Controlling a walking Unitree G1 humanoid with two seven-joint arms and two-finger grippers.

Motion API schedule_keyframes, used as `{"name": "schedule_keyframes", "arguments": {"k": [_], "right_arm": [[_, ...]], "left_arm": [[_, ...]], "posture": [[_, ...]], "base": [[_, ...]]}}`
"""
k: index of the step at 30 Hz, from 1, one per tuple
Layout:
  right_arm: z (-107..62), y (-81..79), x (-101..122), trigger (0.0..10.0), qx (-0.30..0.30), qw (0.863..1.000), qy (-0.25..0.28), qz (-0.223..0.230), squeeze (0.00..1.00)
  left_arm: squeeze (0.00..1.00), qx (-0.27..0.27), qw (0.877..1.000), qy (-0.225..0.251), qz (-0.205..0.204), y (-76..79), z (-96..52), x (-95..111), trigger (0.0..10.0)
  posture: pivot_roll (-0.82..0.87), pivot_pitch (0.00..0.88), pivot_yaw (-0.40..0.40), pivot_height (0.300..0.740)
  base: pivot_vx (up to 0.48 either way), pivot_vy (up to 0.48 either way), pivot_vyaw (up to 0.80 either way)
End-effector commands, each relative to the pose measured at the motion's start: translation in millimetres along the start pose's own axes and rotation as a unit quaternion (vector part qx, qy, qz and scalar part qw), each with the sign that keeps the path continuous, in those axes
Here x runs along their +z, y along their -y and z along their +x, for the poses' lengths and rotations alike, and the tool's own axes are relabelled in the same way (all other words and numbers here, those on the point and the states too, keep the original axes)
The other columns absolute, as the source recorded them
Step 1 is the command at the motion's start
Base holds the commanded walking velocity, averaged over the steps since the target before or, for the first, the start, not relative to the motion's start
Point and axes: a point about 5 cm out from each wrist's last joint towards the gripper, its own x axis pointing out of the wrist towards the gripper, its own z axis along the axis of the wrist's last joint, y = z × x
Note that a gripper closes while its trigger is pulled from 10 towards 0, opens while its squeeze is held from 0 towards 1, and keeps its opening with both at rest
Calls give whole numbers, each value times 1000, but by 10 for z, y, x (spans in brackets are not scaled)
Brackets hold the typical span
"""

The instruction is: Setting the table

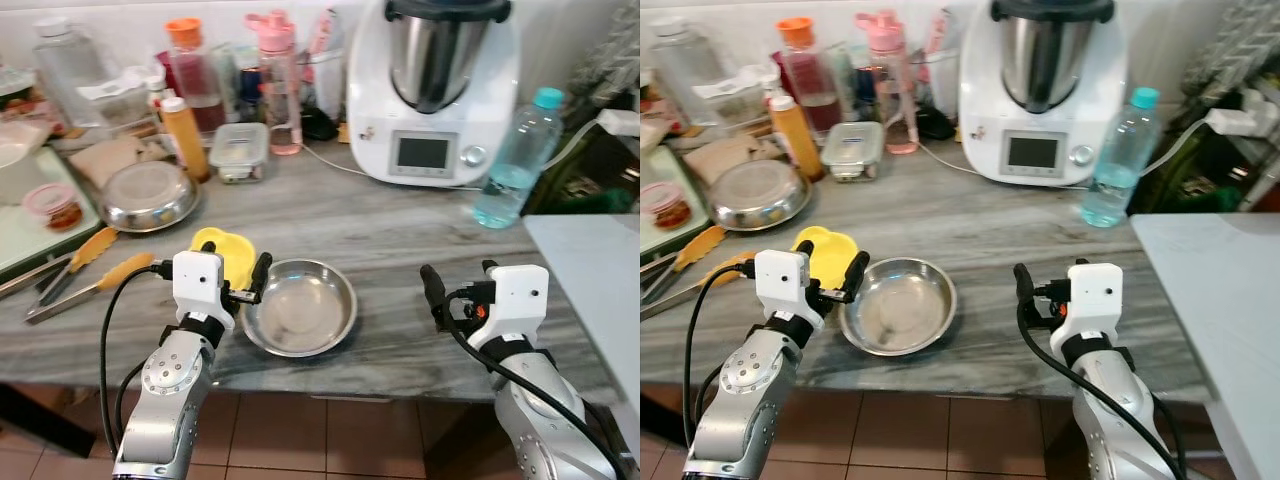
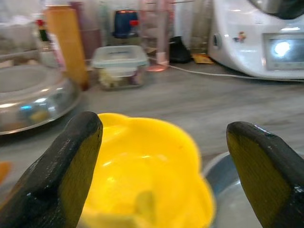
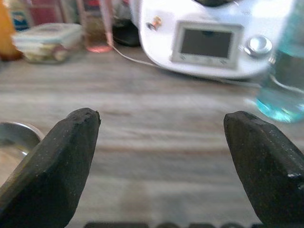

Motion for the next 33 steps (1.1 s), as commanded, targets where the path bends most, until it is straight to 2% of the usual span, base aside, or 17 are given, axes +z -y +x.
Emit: {"name": "schedule_keyframes", "arguments": {"k": [1, 8, 33], "right_arm": [[8, 13, 8, 10000, -6, 1000, 4, -1, 0], [11, 31, -2, 10000, -13, 1000, 4, -5, 0], [21, 64, -23, 10000, -14, 1000, 3, -14, 0]], "left_arm": [[0, 5, 1000, -8, 2, -5, 20, -9, 10000], [0, 9, 1000, -11, 6, -2, 32, -13, 10000], [0, 23, 999, -23, 5, -44, 54, -41, 10000]], "posture": [[-95, 0, 51, 740], [-95, 0, 51, 740], [-96, 0, 48, 740]], "base": [[0, 0, 0], [0, 0, 0], [-274, 0, 0]]}}
